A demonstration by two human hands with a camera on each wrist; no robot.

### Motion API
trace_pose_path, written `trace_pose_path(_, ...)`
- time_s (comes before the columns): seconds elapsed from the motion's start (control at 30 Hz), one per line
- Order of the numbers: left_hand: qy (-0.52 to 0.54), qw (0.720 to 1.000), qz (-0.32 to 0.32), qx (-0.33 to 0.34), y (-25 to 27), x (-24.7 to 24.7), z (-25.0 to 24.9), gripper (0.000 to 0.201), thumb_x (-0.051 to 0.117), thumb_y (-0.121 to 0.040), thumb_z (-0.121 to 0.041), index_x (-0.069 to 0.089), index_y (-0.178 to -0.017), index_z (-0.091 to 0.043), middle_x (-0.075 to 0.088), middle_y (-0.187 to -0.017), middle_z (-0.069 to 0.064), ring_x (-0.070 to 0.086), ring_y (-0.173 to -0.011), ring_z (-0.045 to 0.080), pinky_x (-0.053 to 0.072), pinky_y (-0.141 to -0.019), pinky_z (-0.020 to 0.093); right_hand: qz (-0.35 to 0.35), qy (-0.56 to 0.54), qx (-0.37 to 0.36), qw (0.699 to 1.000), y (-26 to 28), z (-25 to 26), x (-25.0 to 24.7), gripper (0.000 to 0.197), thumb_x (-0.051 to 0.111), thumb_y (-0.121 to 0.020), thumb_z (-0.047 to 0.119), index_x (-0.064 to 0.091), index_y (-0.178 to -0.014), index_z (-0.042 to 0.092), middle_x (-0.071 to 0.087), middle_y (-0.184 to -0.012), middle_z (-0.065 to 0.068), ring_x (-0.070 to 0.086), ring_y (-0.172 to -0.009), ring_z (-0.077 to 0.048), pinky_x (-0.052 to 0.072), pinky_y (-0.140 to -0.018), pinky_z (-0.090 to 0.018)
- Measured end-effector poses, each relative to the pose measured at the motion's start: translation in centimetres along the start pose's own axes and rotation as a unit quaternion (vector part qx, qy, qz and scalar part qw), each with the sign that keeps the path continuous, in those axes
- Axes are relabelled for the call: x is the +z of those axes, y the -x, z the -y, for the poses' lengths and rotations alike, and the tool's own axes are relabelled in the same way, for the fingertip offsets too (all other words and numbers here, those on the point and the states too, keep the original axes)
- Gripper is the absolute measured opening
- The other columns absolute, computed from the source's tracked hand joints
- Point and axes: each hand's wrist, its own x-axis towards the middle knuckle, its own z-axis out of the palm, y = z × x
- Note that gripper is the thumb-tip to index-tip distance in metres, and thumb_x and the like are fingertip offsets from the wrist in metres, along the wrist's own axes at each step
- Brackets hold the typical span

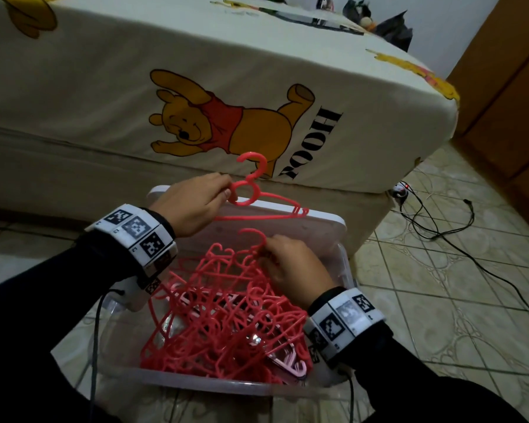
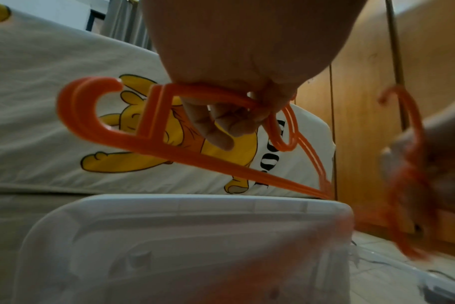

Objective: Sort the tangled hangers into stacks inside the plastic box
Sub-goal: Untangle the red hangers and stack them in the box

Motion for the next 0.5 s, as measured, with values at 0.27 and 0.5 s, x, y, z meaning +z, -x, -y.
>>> trace_pose_path(0.27,0.049,0.994,0.099,0.011,0.3,0.8,-1.3,0.034,0.028,-0.085,-0.059,0.049,-0.082,-0.033,0.054,-0.085,-0.011,0.052,-0.082,0.012,0.043,-0.073,0.038,-0.182,-0.023,-0.008,0.983,-1.9,-0.6,-3.0,0.012,0.067,-0.084,0.012,0.072,-0.094,0.016,0.071,-0.087,-0.001,0.058,-0.083,-0.021,0.045,-0.074,-0.034)
trace_pose_path(0.5,-0.045,0.996,0.062,0.054,0.6,1.6,-1.7,0.024,0.044,-0.094,-0.045,0.045,-0.080,-0.026,0.049,-0.076,-0.011,0.048,-0.071,0.012,0.035,-0.059,0.032,-0.210,-0.079,0.011,0.974,-2.1,-0.9,-3.4,0.011,0.073,-0.079,0.013,0.069,-0.089,0.012,0.067,-0.087,0.001,0.060,-0.073,-0.008,0.050,-0.067,-0.019)
